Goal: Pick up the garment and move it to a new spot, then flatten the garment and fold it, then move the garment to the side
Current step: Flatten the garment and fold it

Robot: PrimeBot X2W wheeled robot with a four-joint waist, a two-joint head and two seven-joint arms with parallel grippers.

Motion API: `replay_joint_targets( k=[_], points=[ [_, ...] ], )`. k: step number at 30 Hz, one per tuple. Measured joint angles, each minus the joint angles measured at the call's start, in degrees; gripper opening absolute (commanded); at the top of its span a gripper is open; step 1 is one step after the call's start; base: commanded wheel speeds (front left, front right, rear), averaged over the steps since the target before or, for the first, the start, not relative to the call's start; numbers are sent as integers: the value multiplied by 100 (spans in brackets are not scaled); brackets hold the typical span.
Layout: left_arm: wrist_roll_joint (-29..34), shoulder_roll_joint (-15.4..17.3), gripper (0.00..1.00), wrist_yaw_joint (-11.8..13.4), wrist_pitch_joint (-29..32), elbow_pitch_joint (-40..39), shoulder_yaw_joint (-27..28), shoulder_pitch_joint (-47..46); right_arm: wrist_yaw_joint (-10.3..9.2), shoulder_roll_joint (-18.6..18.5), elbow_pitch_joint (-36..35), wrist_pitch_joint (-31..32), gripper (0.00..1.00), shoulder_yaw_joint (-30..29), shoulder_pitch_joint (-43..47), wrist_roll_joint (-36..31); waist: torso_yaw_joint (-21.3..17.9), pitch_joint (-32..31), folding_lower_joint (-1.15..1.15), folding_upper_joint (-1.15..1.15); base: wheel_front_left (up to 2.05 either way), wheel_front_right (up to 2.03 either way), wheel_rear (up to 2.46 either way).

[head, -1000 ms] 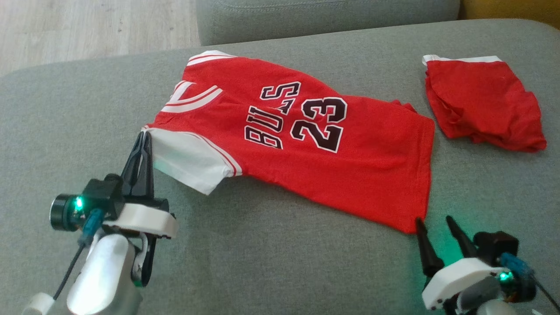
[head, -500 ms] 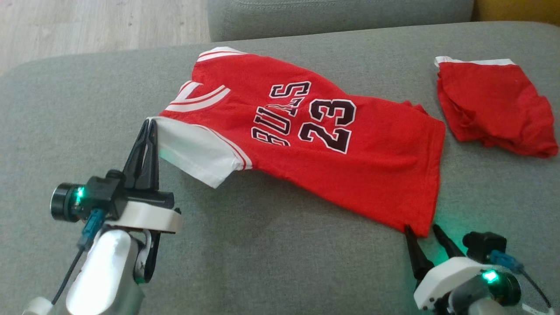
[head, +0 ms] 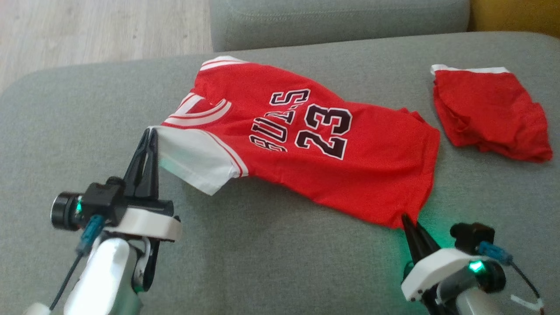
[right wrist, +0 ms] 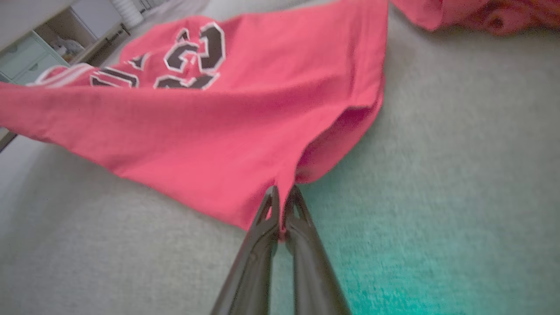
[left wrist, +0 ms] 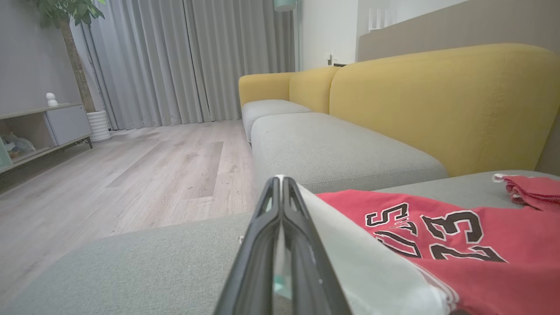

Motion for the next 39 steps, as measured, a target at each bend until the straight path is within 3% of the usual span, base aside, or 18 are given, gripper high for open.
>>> replay_joint_targets(
  k=[9,17,20,25,30,33,36,39],
  points=[
    [-522,-37,0,45,67,-322,371,29,0,-1,-1243,-21,0,-112,-325,-268,-145,-328,-1,0,0,0,0],
    [-962,-76,0,48,258,-858,732,-822,0,-35,-2006,405,0,-327,-1420,-538,-163,-532,0,0,0,0,0],
    [-1085,-107,0,133,260,-1178,903,-1080,1,-248,-2139,488,0,-216,-1752,-576,-152,-608,0,0,0,0,0],
    [-1187,-97,0,320,474,-2212,1094,-1233,0,-544,-2721,673,0,-118,-2130,-459,-117,-709,0,0,0,0,0],
    [-1082,116,0,602,797,-3344,1248,-1149,1,-587,-3543,938,0,-304,-2095,-410,-108,-677,-1,0,0,0,0],
    [-1080,245,0,605,1112,-3830,1237,-1031,1,-580,-4031,1141,0,-466,-1972,-412,-94,-545,-1,0,0,0,0],
    [-1087,382,0,576,1330,-3833,1233,-1081,1,-552,-4195,1338,0,-592,-1945,-428,-72,-339,-1,0,0,0,0],
    [-1227,452,0,394,1468,-3344,1225,-1446,1,-500,-4022,1493,0,-605,-2205,-417,-48,-57,0,0,0,0,0]
  ],
)
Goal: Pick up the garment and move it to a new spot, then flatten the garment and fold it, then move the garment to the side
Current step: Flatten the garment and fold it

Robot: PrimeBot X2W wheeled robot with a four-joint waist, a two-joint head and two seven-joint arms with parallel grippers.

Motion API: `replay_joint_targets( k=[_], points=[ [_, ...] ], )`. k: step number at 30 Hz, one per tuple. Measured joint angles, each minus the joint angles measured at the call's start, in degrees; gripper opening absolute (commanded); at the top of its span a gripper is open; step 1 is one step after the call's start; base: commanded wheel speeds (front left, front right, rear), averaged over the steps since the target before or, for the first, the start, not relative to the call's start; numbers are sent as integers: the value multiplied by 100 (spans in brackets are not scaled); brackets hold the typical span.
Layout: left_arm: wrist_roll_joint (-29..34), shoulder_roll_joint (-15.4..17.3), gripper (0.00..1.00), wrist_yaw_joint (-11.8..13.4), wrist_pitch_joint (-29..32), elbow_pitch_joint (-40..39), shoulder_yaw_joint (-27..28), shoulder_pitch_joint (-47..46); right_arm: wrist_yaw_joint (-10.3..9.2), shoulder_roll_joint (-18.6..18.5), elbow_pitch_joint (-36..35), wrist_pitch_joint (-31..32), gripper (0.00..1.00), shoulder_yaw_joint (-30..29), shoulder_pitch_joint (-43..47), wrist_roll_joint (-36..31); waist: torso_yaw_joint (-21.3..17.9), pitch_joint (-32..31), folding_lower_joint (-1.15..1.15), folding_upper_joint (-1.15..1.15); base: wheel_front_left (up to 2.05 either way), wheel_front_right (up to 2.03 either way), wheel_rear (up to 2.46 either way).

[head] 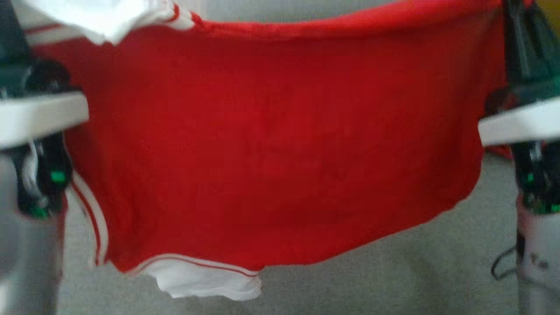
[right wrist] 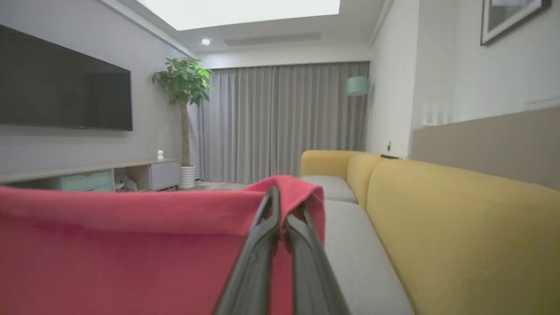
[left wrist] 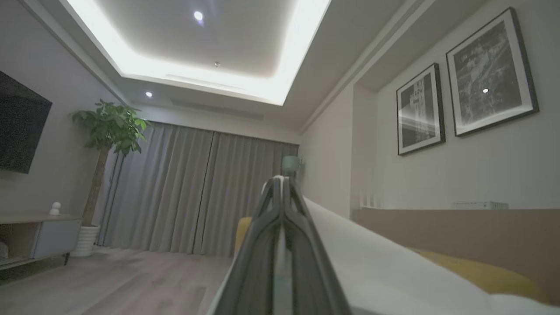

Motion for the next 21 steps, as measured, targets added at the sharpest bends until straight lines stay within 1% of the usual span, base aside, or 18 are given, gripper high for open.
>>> replay_joint_targets(
  k=[2,4,7,8,11,14,16,18,19,21],
  points=[
    [25,149,0,-233,-2,597,-78,-494,0,-64,324,41,0,65,-451,-63,19,224,1,0,0,0,0],
    [276,394,0,-470,-70,1344,-198,-1128,-1,-138,777,42,0,172,-1133,-67,42,475,1,0,0,0,0],
    [538,535,0,-744,-327,2543,-328,-2196,0,-171,1756,-79,0,420,-2370,-47,75,866,2,0,0,0,0],
    [592,534,0,-812,-439,2927,-355,-2555,0,-208,2140,-208,0,517,-2795,-71,87,997,3,0,0,0,0],
    [699,492,0,-880,-844,3932,-361,-3532,0,-216,3262,-699,0,612,-3918,-159,130,1351,3,0,0,0,0],
    [777,425,0,-966,-1279,4700,-364,-4287,0,-155,4229,-1277,0,568,-4696,-238,191,1615,3,-1,0,0,0],
    [793,341,0,-1053,-1467,5088,-392,-4580,0,-119,4765,-1617,0,516,-4975,-281,257,1704,4,-1,0,0,0],
    [793,227,0,-1162,-1582,5378,-460,-4676,0,-120,5220,-1907,0,520,-5081,-361,339,1728,2,-1,0,0,0],
    [793,186,0,-1171,-1624,5494,-502,-4676,0,-123,5412,-2006,0,536,-5088,-381,372,1731,0,0,0,0,0],
    [793,125,0,-1268,-1680,5717,-593,-4636,0,-148,5809,-2125,0,639,-5076,-404,417,1716,1,-1,0,0,0]
  ],
)
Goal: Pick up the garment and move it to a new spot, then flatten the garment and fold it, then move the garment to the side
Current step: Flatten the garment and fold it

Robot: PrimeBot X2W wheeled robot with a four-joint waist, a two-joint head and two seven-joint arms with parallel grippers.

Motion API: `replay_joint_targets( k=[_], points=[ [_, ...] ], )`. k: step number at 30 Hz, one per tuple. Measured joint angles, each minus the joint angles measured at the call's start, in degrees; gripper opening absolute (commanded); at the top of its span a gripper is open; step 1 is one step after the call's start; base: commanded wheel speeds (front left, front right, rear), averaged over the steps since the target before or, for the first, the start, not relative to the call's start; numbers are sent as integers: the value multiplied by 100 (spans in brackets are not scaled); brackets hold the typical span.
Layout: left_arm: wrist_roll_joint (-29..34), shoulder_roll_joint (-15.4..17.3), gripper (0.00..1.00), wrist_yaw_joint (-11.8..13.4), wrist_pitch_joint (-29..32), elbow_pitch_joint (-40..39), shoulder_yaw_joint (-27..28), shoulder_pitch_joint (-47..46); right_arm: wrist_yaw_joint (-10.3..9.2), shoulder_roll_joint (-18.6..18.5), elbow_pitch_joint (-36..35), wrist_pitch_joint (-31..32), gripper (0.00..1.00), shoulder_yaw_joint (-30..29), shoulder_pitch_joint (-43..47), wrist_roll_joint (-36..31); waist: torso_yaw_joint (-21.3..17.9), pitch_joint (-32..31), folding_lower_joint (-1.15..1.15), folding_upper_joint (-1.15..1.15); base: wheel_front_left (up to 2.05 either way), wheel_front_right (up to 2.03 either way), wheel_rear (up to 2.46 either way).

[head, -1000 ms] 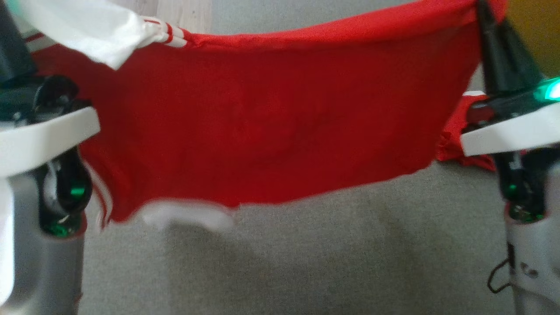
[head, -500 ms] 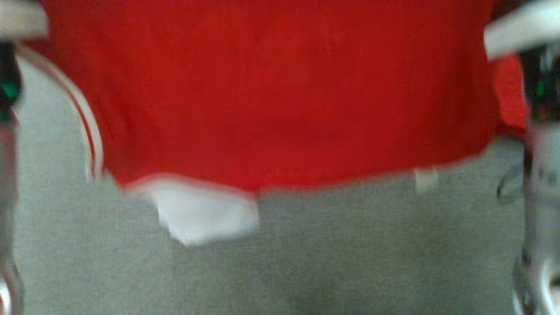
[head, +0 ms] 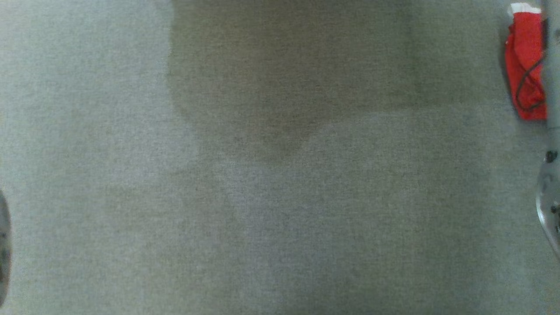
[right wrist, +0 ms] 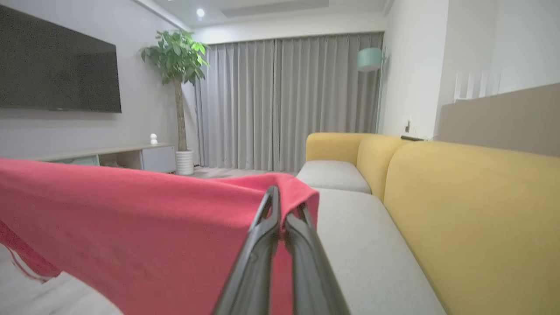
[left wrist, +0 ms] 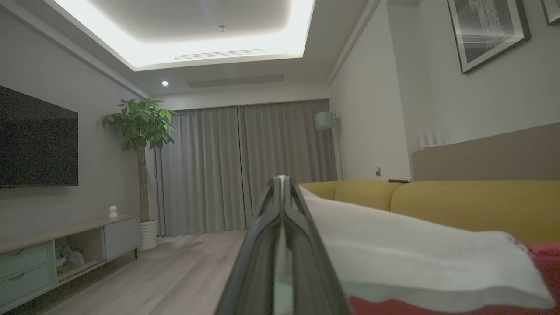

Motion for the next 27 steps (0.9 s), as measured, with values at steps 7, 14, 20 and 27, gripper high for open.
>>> replay_joint_targets(
  k=[7,14,20,27],
  points=[
    [-1,-235,0,-108,-46,399,-237,903,0,-51,1011,207,0,435,604,499,67,-155,0,0,0,0,0],
    [55,-382,0,-193,-43,549,-573,2603,0,-543,1330,714,0,1903,1644,887,174,-511,-2,0,0,0,0],
    [179,-224,0,-201,-43,390,-1038,3453,0,-1092,972,1127,0,2998,2241,1614,218,-952,-2,1,0,0,0],
    [127,226,0,-245,325,-193,-1723,4386,0,-1629,412,1637,0,3824,2987,2598,230,-1476,-2,0,0,0,0]
  ],
)
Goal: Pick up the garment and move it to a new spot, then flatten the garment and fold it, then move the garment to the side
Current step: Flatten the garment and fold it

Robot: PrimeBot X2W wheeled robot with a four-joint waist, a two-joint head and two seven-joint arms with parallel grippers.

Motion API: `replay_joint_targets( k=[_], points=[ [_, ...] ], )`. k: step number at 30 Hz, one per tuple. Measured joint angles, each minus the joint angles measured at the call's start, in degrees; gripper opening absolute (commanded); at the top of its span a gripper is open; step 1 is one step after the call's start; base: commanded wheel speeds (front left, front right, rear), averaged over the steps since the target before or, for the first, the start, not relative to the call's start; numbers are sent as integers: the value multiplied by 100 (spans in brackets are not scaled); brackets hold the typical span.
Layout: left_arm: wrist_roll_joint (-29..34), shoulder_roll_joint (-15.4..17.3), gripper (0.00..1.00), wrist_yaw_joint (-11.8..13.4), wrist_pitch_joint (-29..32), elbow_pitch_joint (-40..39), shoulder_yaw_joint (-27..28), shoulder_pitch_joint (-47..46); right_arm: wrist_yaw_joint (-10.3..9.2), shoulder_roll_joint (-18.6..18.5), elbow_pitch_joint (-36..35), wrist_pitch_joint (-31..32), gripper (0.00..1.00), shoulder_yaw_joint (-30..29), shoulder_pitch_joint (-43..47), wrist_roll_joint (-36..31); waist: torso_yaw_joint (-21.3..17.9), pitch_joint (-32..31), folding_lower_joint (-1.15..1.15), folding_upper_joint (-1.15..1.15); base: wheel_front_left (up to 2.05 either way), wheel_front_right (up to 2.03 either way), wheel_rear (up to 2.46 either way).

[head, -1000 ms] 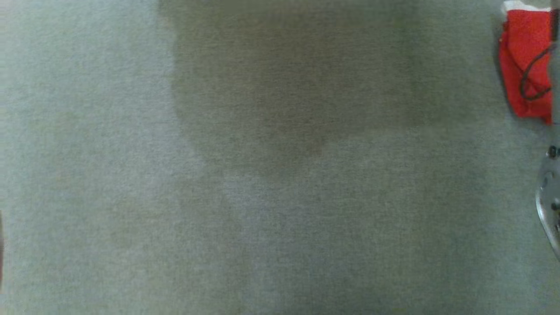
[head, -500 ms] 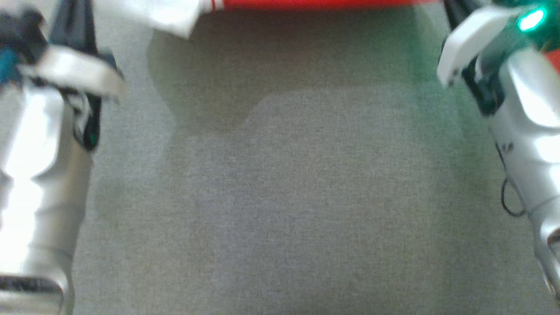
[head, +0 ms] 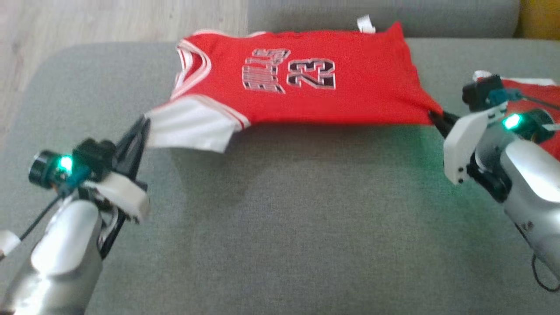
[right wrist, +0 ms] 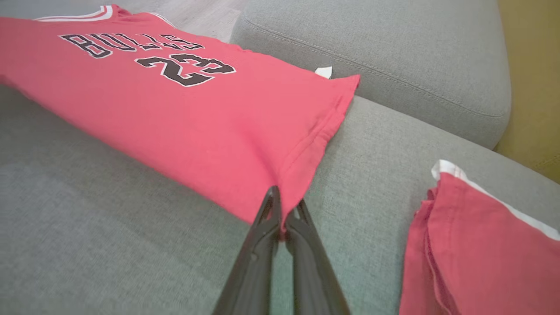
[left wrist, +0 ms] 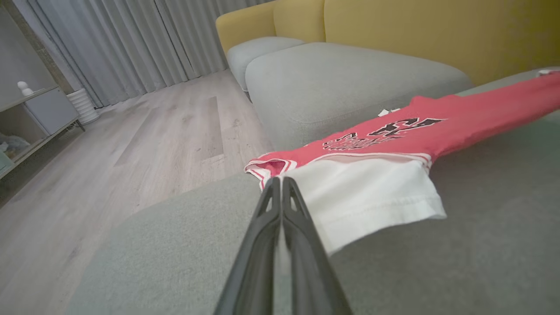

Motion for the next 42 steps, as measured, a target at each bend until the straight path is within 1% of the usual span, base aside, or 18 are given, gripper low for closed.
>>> replay_joint_targets(
  k=[4,7,10,11,17,22,24,29,31,35,42],
  points=[
    [-88,353,0,0,380,-563,-296,455,0,-271,-326,237,0,331,247,420,-6,-256,0,0,0,0,0],
    [-178,620,0,0,654,-1016,-347,778,0,-432,-576,383,0,521,399,705,-26,-396,1,0,0,0,0],
    [-321,816,0,14,956,-1519,-354,1145,0,-590,-815,530,0,665,545,962,-55,-528,1,0,0,0,0],
    [-409,931,0,77,1129,-1874,-350,1423,0,-697,-970,651,0,765,665,1111,-80,-625,1,0,0,0,0],
    [-613,1300,0,365,1602,-2997,-305,2154,0,-1063,-1538,982,0,861,1144,1672,-134,-825,0,0,0,0,0],
    [-692,1436,0,477,1911,-3591,-303,2357,0,-1247,-1927,1088,0,811,1270,1867,-156,-749,1,0,0,0,0],
    [-691,1472,0,516,1959,-3664,-300,2348,0,-1268,-1998,1127,0,730,1267,1870,-172,-681,2,0,0,0,0],
    [-690,1469,0,500,2108,-3600,-318,2112,0,-1233,-2031,1147,0,464,1227,1853,-216,-460,2,0,0,0,0],
    [-688,1460,0,398,2115,-3477,-330,1772,0,-1149,-2016,1185,0,311,1108,1816,-243,-284,2,0,0,0,0],
    [-686,1411,0,291,2162,-3173,-335,1269,0,-1003,-1959,1226,0,132,905,1673,-261,-38,3,0,0,0,0],
    [-692,1276,0,169,2207,-2510,-377,598,-1,-764,-1730,1288,0,-164,588,1585,-271,284,3,0,0,0,0]
  ],
)
